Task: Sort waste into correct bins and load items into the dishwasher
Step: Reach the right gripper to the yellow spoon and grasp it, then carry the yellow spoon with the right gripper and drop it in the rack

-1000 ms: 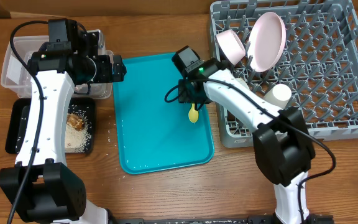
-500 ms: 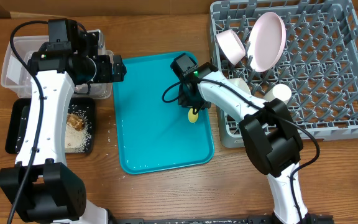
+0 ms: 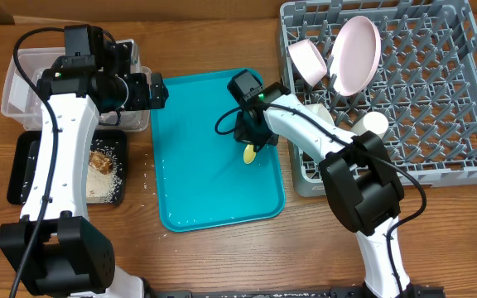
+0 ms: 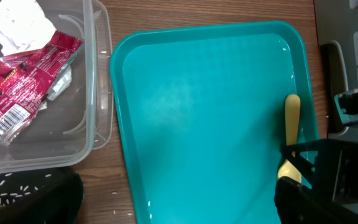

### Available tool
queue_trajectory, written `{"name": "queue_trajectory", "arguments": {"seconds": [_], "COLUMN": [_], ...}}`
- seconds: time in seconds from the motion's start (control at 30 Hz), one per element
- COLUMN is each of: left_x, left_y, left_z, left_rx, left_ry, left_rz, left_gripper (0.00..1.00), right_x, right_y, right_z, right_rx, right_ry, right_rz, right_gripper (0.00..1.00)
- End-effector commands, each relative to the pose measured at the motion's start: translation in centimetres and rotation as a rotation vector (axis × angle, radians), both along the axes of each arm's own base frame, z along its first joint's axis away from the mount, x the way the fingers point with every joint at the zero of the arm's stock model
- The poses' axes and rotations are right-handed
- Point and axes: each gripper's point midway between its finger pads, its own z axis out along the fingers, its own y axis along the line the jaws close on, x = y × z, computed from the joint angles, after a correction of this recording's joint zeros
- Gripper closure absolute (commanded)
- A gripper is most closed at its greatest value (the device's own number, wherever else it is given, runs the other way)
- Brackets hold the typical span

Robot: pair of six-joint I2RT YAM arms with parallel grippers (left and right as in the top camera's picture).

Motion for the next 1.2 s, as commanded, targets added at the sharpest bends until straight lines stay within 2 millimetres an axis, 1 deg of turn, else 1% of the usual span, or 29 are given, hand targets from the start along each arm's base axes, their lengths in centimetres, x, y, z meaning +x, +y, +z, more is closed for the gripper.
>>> {"name": "queue_trajectory", "arguments": {"seconds": [0.0, 0.1, 0.37, 0.43, 0.53, 0.57, 0.6, 0.67, 0.73, 0.8, 0.83, 0.87, 0.9, 0.93, 0.97, 1.03, 1.1, 1.17], "left_x": [0.3, 0.3, 0.3, 0.3, 0.3, 0.3, 0.3, 0.3, 0.3, 0.3, 0.3, 0.3, 0.3, 0.3, 0.3, 0.3, 0.3, 0.3], "left_y": [0.1, 0.1, 0.1, 0.1, 0.1, 0.1, 0.1, 0.1, 0.1, 0.0, 0.1, 0.1, 0.0, 0.1, 0.1, 0.1, 0.1, 0.1], "left_z": [1.0, 1.0, 1.0, 1.0, 1.0, 1.0, 1.0, 1.0, 1.0, 1.0, 1.0, 1.0, 1.0, 1.0, 1.0, 1.0, 1.0, 1.0], "left_rx": [0.009, 0.009, 0.009, 0.009, 0.009, 0.009, 0.009, 0.009, 0.009, 0.009, 0.009, 0.009, 0.009, 0.009, 0.009, 0.009, 0.009, 0.009], "left_ry": [-0.028, -0.028, -0.028, -0.028, -0.028, -0.028, -0.028, -0.028, -0.028, -0.028, -0.028, -0.028, -0.028, -0.028, -0.028, -0.028, -0.028, -0.028], "left_rz": [-0.009, -0.009, -0.009, -0.009, -0.009, -0.009, -0.009, -0.009, -0.009, -0.009, -0.009, -0.009, -0.009, -0.009, -0.009, -0.009, -0.009, -0.009], "left_gripper": [0.00, 0.00, 0.00, 0.00, 0.00, 0.00, 0.00, 0.00, 0.00, 0.00, 0.00, 0.00, 0.00, 0.00, 0.00, 0.00, 0.00, 0.00], "right_x": [0.7, 1.3, 1.2, 1.3, 1.8, 2.0, 2.2, 2.4, 2.5, 2.2, 2.0, 1.7, 1.3, 1.1, 0.9, 0.7, 0.5, 0.2], "right_y": [0.9, 1.2, 0.9, 1.0, 1.3, 1.1, 1.1, 0.5, -1.0, -2.8, -4.1, -5.3, -7.7, -9.1, -10.9, -14.3, -17.5, -20.2], "right_z": [2.3, 3.6, 3.5, 4.0, 7.3, 9.3, 10.8, 15.1, 20.2, 24.4, 26.3, 27.7, 29.5, 30.2, 30.7, 31.0, 30.5, 29.6], "right_rx": [0.039, 0.057, 0.041, 0.045, 0.067, 0.076, 0.085, 0.090, 0.068, 0.046, 0.038, 0.033, 0.026, 0.022, 0.013, -0.009, -0.026, -0.034], "right_ry": [-0.032, -0.071, -0.072, -0.084, -0.131, -0.162, -0.186, -0.260, -0.368, -0.466, -0.509, -0.538, -0.565, -0.571, -0.571, -0.555, -0.513, -0.466], "right_rz": [0.059, 0.074, 0.072, 0.075, 0.097, 0.109, 0.118, 0.129, 0.102, 0.065, 0.035, 0.004, -0.059, -0.099, -0.159, -0.278, -0.417, -0.552], "right_gripper": [0.96, 0.96, 0.96, 0.96, 0.96, 0.96, 0.96, 0.96, 0.96, 0.96, 0.96, 0.96, 0.96, 0.96, 0.96, 0.96, 0.96, 0.96]}}
